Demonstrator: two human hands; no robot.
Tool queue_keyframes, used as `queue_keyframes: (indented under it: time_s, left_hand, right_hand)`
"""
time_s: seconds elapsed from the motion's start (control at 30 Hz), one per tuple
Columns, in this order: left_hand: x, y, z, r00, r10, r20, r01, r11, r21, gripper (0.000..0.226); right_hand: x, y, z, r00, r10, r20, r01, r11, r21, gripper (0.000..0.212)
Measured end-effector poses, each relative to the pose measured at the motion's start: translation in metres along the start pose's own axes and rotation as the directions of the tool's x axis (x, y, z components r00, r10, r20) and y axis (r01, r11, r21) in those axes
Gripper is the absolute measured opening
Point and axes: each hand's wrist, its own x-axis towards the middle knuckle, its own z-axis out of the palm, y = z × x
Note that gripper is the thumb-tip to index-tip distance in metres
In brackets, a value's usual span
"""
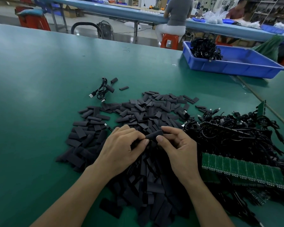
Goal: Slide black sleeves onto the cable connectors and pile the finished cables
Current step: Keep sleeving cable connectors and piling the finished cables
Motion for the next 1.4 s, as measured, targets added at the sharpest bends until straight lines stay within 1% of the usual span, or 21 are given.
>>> queue_keyframes:
  time_s: [0.13, 0.2, 0.3, 0.4, 0.47, 0.6, 0.7, 0.77, 0.83, 0.9, 1.0, 1.07, 1.13, 1.23, 1.3, 1.4]
  left_hand:
    - [0.000, -0.002, 0.002, 0.999, -0.033, 0.008, 0.033, 0.999, -0.023, 0.031]
    - [0.001, -0.003, 0.003, 0.999, -0.045, 0.014, 0.046, 0.998, -0.035, 0.030]
    - [0.001, -0.003, 0.003, 0.998, -0.059, 0.020, 0.060, 0.997, -0.039, 0.030]
    - [0.001, -0.004, 0.004, 0.997, -0.064, 0.030, 0.065, 0.998, -0.019, 0.032]
    - [0.001, -0.005, 0.004, 0.996, -0.081, 0.042, 0.082, 0.997, -0.010, 0.032]
    - [0.001, -0.006, 0.003, 0.995, -0.081, 0.065, 0.081, 0.997, 0.011, 0.022]
    - [0.002, -0.003, 0.001, 0.993, -0.062, 0.097, 0.057, 0.997, 0.056, 0.027]
    - [0.002, -0.001, 0.001, 0.993, -0.051, 0.106, 0.043, 0.996, 0.077, 0.026]
    - [0.002, -0.001, 0.001, 0.991, -0.048, 0.125, 0.036, 0.995, 0.093, 0.021]
    - [0.002, -0.002, 0.001, 0.988, -0.037, 0.150, 0.018, 0.992, 0.123, 0.020]
    - [0.002, 0.000, 0.001, 0.987, -0.017, 0.160, -0.008, 0.988, 0.154, 0.030]
    - [0.001, 0.002, 0.001, 0.991, 0.013, 0.133, -0.034, 0.987, 0.158, 0.038]
    - [0.001, 0.002, 0.002, 0.996, 0.018, 0.093, -0.029, 0.992, 0.123, 0.040]
    - [0.002, 0.000, -0.002, 0.999, -0.005, 0.041, 0.002, 0.997, 0.077, 0.039]
    - [0.004, -0.003, -0.005, 0.999, -0.015, 0.031, 0.011, 0.992, 0.126, 0.041]
    - [0.006, -0.006, -0.011, 0.998, -0.008, 0.062, -0.006, 0.976, 0.217, 0.048]
  right_hand:
    - [0.000, 0.003, 0.001, 0.998, -0.042, -0.036, 0.043, 0.999, 0.018, 0.020]
    - [-0.002, 0.003, 0.002, 0.996, -0.071, -0.047, 0.071, 0.997, 0.009, 0.021]
    - [-0.004, 0.002, 0.005, 0.987, -0.151, -0.064, 0.144, 0.985, -0.098, 0.019]
    - [-0.006, 0.001, 0.006, 0.966, -0.248, -0.068, 0.229, 0.951, -0.208, 0.023]
    - [-0.007, 0.001, 0.007, 0.963, -0.261, -0.066, 0.239, 0.941, -0.240, 0.025]
    - [-0.006, 0.004, 0.006, 0.959, -0.276, -0.063, 0.250, 0.929, -0.273, 0.021]
    - [-0.005, 0.006, 0.006, 0.958, -0.285, -0.041, 0.259, 0.916, -0.307, 0.023]
    - [-0.004, 0.006, 0.006, 0.969, -0.246, -0.029, 0.225, 0.924, -0.309, 0.025]
    - [-0.003, 0.006, 0.005, 0.980, -0.199, -0.019, 0.186, 0.943, -0.274, 0.025]
    - [-0.003, 0.004, 0.005, 0.985, -0.171, 0.003, 0.167, 0.956, -0.242, 0.023]
    - [-0.002, 0.002, 0.005, 0.989, -0.148, 0.020, 0.149, 0.971, -0.187, 0.027]
    - [-0.003, 0.002, 0.005, 0.991, -0.131, 0.037, 0.135, 0.978, -0.161, 0.027]
    - [-0.003, 0.003, 0.004, 0.994, -0.096, 0.055, 0.102, 0.987, -0.122, 0.028]
    - [0.000, 0.002, 0.000, 0.998, -0.046, 0.033, 0.045, 0.998, 0.033, 0.025]
    - [0.003, 0.000, -0.003, 1.000, -0.009, -0.002, 0.009, 0.989, 0.150, 0.021]
    - [0.004, -0.004, -0.005, 0.999, 0.032, -0.033, -0.023, 0.966, 0.259, 0.025]
